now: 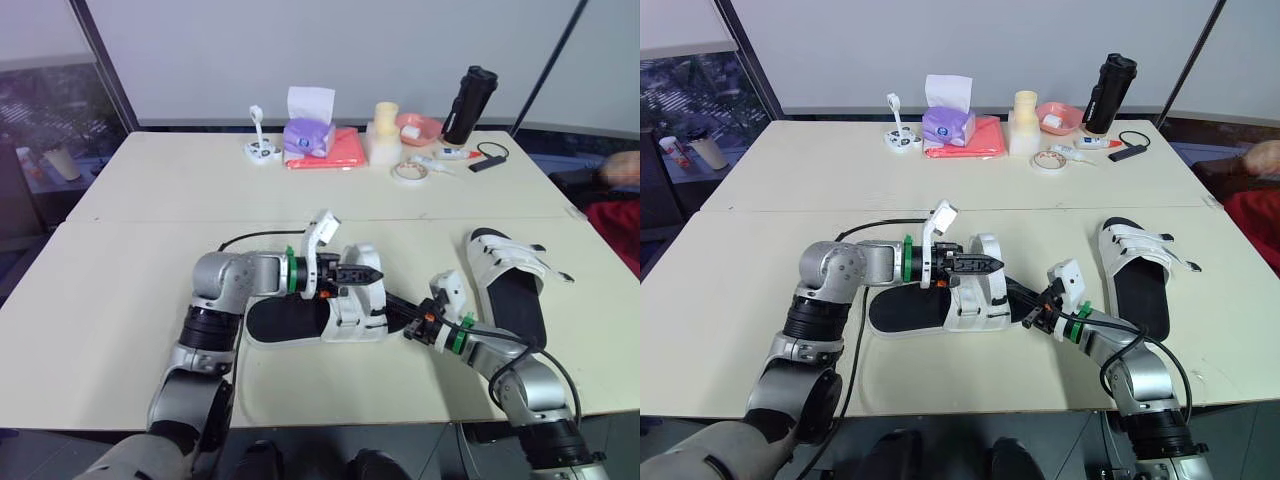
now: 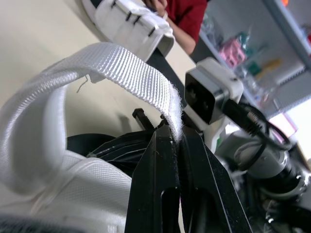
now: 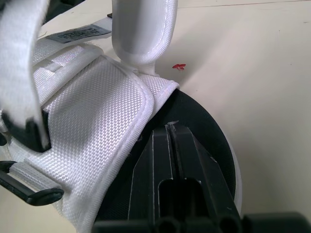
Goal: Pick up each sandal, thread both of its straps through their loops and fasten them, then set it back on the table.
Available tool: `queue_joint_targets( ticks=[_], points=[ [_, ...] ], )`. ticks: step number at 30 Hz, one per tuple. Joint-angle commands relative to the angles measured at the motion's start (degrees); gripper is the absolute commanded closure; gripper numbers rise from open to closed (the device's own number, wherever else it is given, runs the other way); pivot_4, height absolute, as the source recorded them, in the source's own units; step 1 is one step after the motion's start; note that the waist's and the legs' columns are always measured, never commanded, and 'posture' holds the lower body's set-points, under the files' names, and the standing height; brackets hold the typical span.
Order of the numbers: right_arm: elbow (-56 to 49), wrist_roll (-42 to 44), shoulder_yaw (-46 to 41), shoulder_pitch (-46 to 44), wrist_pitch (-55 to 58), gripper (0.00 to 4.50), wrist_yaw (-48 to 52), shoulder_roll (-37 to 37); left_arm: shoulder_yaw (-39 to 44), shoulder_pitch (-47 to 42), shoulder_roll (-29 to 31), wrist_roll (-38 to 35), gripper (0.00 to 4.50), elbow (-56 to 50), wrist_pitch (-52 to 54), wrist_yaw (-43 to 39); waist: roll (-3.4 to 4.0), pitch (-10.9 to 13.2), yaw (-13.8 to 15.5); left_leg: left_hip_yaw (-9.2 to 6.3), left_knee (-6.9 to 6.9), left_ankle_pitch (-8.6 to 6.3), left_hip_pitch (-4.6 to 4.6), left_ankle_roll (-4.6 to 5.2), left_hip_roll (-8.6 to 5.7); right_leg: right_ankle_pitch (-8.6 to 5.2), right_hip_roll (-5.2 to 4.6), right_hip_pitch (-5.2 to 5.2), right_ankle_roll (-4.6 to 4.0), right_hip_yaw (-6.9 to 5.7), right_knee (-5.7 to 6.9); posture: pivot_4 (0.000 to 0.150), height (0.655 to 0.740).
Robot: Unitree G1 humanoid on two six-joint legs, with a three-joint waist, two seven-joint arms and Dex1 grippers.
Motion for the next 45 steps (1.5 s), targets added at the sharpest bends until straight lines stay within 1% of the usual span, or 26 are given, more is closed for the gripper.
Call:
queue_joint_targets(
  ticks=[1,5,11,15,18,23,26,32,33,35,38,40,45],
  points=[
    [4.54,-2.78,1.66,1.86,2.43,4.50,-1.26,-0.13,1.55,-1.00,-0.24,-2.17,4.40,0.37,1.34,0.65,0.00,0.00,-0.02,0.00,0.00,0.00,0.00,0.00,0.00,0.00,0.00,0.01,0.00,0.00,0.00,0.150,0.7400],
    [4.49,-2.77,1.66,2.07,2.45,4.50,-1.30,-0.16,-0.35,0.10,0.29,-2.17,4.40,-0.28,1.49,0.15,0.00,0.00,-0.03,0.00,-0.01,0.00,0.00,-0.01,0.00,0.00,0.00,0.00,0.00,0.00,0.00,0.150,0.7400],
    [4.19,-2.62,1.42,2.45,2.59,4.50,-1.55,-0.10,-6.28,1.95,2.34,-0.83,4.40,-2.65,-0.43,-1.83,0.00,0.00,0.02,0.00,-0.01,0.00,0.01,-0.02,0.00,0.00,0.00,0.01,0.00,0.00,-0.01,0.150,0.7400],
    [3.98,-2.52,1.23,2.61,2.70,4.50,-1.71,-0.09,-13.61,3.43,5.54,3.28,4.40,-4.47,-5.72,-3.54,0.01,-0.05,0.01,0.00,-0.03,0.00,0.02,-0.02,0.00,0.00,-0.01,0.04,0.00,0.00,-0.08,0.150,0.7400],
    [4.01,-2.52,1.18,2.61,2.65,4.50,-1.79,-0.03,-15.66,3.68,6.15,5.36,4.40,-4.45,-9.49,-3.51,-0.05,-0.17,0.06,-0.01,-0.11,-0.01,0.03,-0.02,0.01,0.01,-0.01,0.14,-0.01,-0.01,-0.29,0.150,0.7400],
    [3.97,-2.55,1.13,2.69,2.60,4.50,-1.92,0.12,-16.22,3.67,5.33,7.39,4.40,-3.79,-13.44,-2.63,-0.10,-0.23,0.08,-0.01,-0.13,-0.01,0.02,-0.01,0.02,0.02,-0.02,0.24,-0.01,-0.01,-0.55,0.150,0.7400],
    [4.09,-2.57,1.16,2.60,2.58,4.50,-1.95,0.18,-19.25,4.10,6.47,9.63,4.40,-5.28,-16.34,-3.93,-0.11,-0.25,0.09,-0.01,-0.13,-0.02,0.02,0.00,0.02,0.02,-0.02,0.25,-0.01,-0.01,-0.56,0.150,0.7400],
    [4.00,-2.53,1.14,2.71,2.62,4.50,-1.99,0.21,-22.65,4.22,8.53,12.93,4.40,-7.76,-21.40,-6.20,-0.11,-0.26,0.11,-0.02,-0.12,-0.02,0.03,0.00,0.03,0.02,-0.02,0.31,-0.01,-0.01,-0.63,0.150,0.7400],
    [4.01,-2.51,1.12,2.70,2.63,4.50,-1.99,0.21,-22.53,4.12,8.56,13.12,4.40,-7.83,-21.91,-6.24,-0.11,-0.26,0.11,-0.02,-0.12,-0.02,0.03,0.00,0.02,0.02,-0.02,0.31,-0.01,-0.01,-0.64,0.150,0.7400],
    [4.08,-2.52,1.12,2.68,2.61,4.50,-2.00,0.23,-19.89,3.41,7.28,11.19,4.40,-7.24,-20.64,-5.95,-0.11,-0.26,0.13,-0.02,-0.12,-0.02,0.03,0.00,0.03,0.02,-0.02,0.31,-0.01,-0.01,-0.64,0.150,0.7400],
    [4.21,-2.57,1.20,2.57,2.59,4.50,-2.01,0.33,-14.02,1.89,4.81,5.96,4.40,-5.67,-15.23,-5.59,-0.11,-0.26,0.12,-0.02,-0.12,-0.02,0.02,0.01,0.04,0.02,-0.02,0.30,0.00,-0.02,-0.64,0.150,0.7400],
    [4.29,-2.58,1.28,2.48,2.60,4.50,-1.97,0.38,-11.55,1.39,4.02,4.13,4.40,-4.92,-12.82,-5.44,-0.12,-0.25,0.06,-0.03,-0.11,-0.02,0.00,0.01,0.04,0.02,-0.01,0.28,0.00,-0.02,-0.64,0.150,0.7400],
    [4.53,-2.63,1.39,2.44,2.46,4.50,-1.74,0.30,-11.43,1.85,4.12,4.81,4.40,-4.39,-12.56,-4.94,-0.12,-0.25,0.03,-0.02,-0.13,-0.02,0.00,0.02,0.04,0.02,-0.01,0.27,0.01,-0.02,-0.65,0.150,0.7400]
  ],
)
